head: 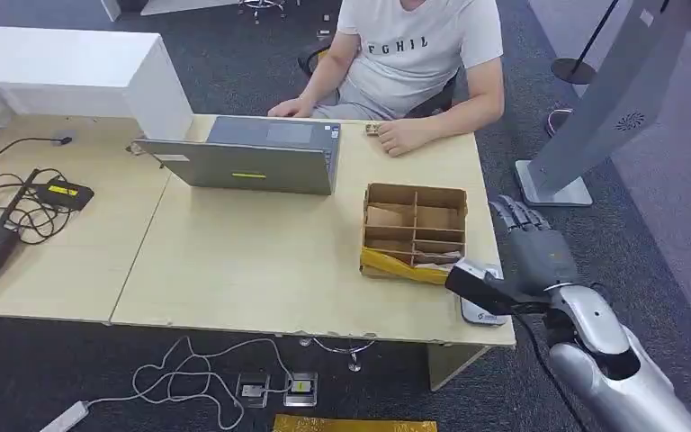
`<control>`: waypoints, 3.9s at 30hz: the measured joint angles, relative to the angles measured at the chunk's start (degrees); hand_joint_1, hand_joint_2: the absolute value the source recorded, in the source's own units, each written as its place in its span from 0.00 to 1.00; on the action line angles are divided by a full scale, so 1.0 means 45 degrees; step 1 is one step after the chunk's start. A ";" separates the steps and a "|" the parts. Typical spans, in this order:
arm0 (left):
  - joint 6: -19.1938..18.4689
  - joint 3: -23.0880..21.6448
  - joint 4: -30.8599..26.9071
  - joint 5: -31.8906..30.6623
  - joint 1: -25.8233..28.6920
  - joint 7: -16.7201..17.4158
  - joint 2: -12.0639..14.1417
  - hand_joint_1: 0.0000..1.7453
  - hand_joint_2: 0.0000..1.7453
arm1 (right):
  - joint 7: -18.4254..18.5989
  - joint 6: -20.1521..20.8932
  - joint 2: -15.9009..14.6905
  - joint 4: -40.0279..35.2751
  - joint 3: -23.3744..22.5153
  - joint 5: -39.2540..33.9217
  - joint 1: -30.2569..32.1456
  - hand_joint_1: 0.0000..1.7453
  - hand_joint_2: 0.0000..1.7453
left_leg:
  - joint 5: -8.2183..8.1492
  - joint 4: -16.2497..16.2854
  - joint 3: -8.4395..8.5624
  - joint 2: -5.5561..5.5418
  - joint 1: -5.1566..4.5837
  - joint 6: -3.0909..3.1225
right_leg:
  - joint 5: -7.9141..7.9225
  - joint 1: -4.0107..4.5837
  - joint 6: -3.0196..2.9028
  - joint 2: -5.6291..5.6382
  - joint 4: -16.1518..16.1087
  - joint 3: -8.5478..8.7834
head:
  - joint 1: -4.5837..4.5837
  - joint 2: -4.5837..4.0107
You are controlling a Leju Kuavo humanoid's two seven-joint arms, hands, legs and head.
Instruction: Pass the card to the sensor for recognition and then transmit it.
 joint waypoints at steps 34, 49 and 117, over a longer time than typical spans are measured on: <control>-0.0189 0.0000 0.0000 -0.0077 -0.0006 0.0000 -0.0049 0.00 0.00 | 0.0505 -0.0225 0.2045 0.1569 -0.0301 0.0767 0.0219 0.00 1.00 | 0.0000 0.0000 0.0001 0.0000 0.0001 0.0000 | 0.0000 0.0001 0.0000 0.0001 0.0000 -0.0002 | 0.0005 0.0000; -0.0199 0.0000 0.0000 -0.0116 -0.0010 0.0000 -0.0049 0.00 0.00 | 0.0408 -0.0050 0.2769 0.1657 -0.0287 0.1020 0.0235 0.00 1.00 | 0.0001 0.0000 0.0001 0.0000 0.0001 -0.0001 | 0.0000 0.0001 0.0000 -0.0002 0.0000 -0.0002 | 0.0005 0.0000; -0.0345 -0.0049 0.0000 -0.0301 -0.0022 -0.0053 -0.0029 0.00 0.00 | 0.0791 0.0732 0.3755 0.1594 -0.0296 0.2064 0.0591 0.00 1.00 | 0.0001 0.0000 0.0004 0.0000 0.0001 -0.0001 | 0.0000 0.0001 -0.0001 0.0002 0.0001 -0.0002 | 0.0005 0.0000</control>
